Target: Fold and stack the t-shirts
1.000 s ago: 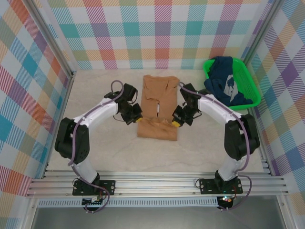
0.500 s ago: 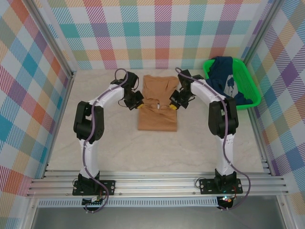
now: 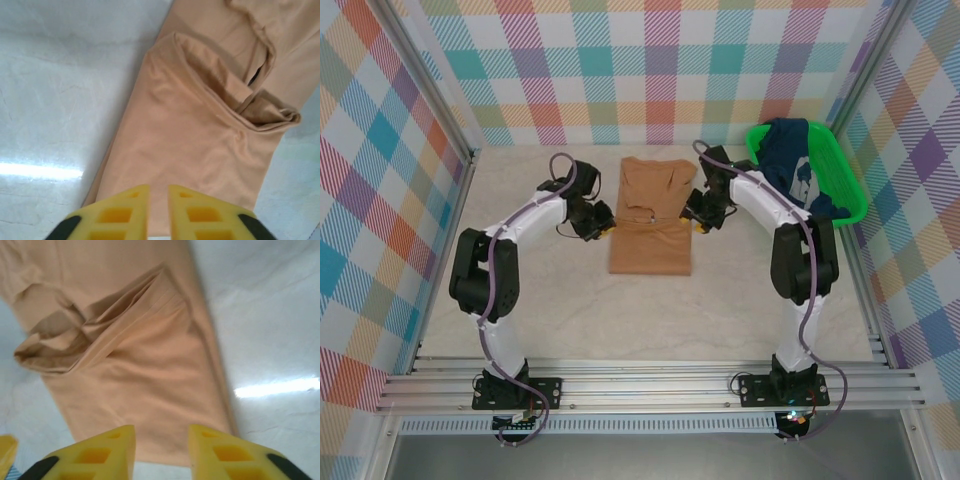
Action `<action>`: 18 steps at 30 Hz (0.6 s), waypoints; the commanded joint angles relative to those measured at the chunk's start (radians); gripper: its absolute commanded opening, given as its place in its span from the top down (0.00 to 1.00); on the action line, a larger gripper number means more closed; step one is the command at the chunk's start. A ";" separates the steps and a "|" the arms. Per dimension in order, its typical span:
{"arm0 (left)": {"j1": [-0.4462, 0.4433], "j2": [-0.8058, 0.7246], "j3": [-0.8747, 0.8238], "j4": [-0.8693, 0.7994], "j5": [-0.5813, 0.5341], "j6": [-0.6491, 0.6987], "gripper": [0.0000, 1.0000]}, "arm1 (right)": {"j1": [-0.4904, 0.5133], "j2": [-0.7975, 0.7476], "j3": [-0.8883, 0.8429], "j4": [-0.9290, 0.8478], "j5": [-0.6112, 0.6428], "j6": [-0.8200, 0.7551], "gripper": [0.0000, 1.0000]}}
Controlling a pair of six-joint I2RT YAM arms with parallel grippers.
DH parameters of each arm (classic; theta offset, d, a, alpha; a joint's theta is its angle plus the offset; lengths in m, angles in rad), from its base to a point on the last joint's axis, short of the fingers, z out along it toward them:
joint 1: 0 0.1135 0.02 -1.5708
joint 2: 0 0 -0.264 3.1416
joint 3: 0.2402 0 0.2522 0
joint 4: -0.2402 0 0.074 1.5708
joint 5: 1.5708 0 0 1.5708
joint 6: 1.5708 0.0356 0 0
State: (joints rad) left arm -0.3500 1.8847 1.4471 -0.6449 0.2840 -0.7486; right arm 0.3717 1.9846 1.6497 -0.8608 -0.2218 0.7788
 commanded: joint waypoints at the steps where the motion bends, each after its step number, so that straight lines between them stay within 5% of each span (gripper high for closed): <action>1: 0.014 0.093 0.029 0.030 0.038 0.004 0.92 | 0.047 0.026 -0.048 0.082 -0.043 0.047 0.78; 11: 0.016 0.457 0.511 -0.105 0.049 0.053 1.00 | 0.031 0.266 0.172 0.096 -0.090 0.078 0.90; 18: 0.029 0.465 0.588 -0.118 0.006 0.057 1.00 | -0.025 0.319 0.193 0.114 -0.115 0.126 0.91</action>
State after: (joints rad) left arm -0.3405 2.3726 2.0056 -0.7124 0.3119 -0.7124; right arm 0.3653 2.3005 1.8198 -0.7464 -0.3042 0.8738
